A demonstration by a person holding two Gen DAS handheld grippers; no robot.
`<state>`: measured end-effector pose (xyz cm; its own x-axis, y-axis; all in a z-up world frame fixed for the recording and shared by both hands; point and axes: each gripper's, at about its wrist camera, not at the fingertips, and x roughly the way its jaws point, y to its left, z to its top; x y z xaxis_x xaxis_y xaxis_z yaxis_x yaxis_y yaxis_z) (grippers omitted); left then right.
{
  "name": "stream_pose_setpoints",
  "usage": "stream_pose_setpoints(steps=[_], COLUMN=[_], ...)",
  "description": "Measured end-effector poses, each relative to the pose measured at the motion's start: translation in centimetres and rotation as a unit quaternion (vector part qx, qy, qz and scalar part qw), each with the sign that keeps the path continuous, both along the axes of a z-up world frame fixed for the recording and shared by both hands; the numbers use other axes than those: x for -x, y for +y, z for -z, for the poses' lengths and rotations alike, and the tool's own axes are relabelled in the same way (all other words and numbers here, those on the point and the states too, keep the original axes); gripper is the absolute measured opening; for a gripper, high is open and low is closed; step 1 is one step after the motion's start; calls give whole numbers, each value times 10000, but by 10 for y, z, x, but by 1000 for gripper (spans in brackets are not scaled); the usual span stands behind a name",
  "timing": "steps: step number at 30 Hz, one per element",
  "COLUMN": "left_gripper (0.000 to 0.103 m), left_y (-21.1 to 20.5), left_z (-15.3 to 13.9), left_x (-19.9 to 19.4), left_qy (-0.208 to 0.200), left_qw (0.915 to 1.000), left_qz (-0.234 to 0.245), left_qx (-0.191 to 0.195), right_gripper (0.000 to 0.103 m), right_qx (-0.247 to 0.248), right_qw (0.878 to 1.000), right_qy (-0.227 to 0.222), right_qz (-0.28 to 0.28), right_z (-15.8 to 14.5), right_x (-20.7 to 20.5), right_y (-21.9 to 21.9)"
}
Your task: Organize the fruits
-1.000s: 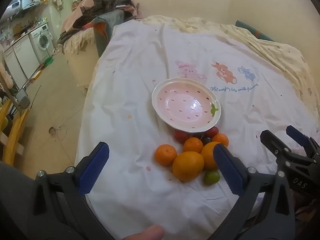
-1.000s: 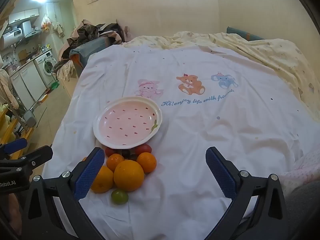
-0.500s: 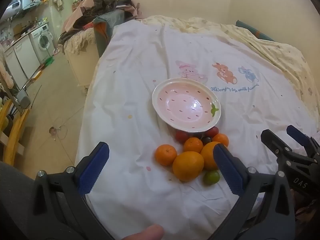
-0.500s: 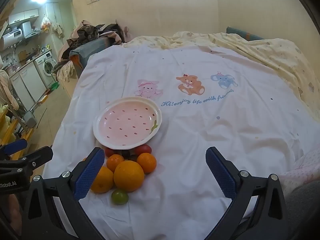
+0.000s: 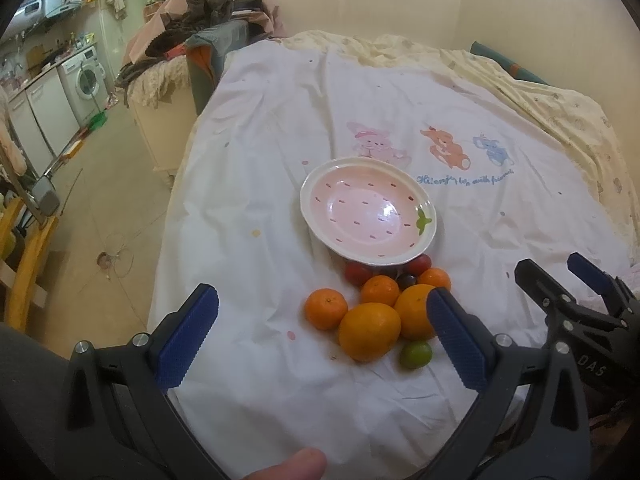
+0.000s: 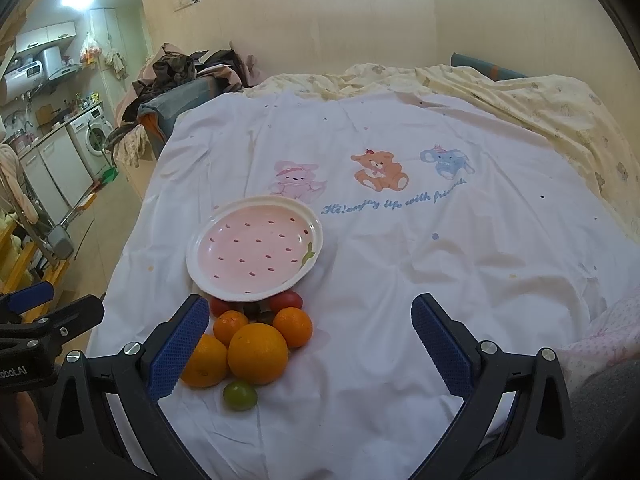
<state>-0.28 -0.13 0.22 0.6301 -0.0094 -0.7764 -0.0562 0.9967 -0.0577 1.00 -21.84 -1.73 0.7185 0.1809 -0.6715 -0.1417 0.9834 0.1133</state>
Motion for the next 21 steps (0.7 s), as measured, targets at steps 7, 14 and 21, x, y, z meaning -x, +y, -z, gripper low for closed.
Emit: stream_pose_setpoints(steps=[7, 14, 21], left_gripper=[103, 103, 103], left_y=[-3, -2, 0], left_z=[-4, -5, -3], left_x=[1, 0, 0], left_qy=[-35, -21, -4], left_qw=[10000, 10000, 10000], left_qz=[6, -31, -44], left_qx=[-36, -31, -25], right_gripper=[103, 103, 103], right_qx=[-4, -2, 0], right_qw=[10000, 10000, 10000], right_qy=[2, -5, -7], right_qz=[-5, -2, -2], right_z=[-1, -1, -1], right_x=[0, 1, 1], right_y=[-1, -1, -1])
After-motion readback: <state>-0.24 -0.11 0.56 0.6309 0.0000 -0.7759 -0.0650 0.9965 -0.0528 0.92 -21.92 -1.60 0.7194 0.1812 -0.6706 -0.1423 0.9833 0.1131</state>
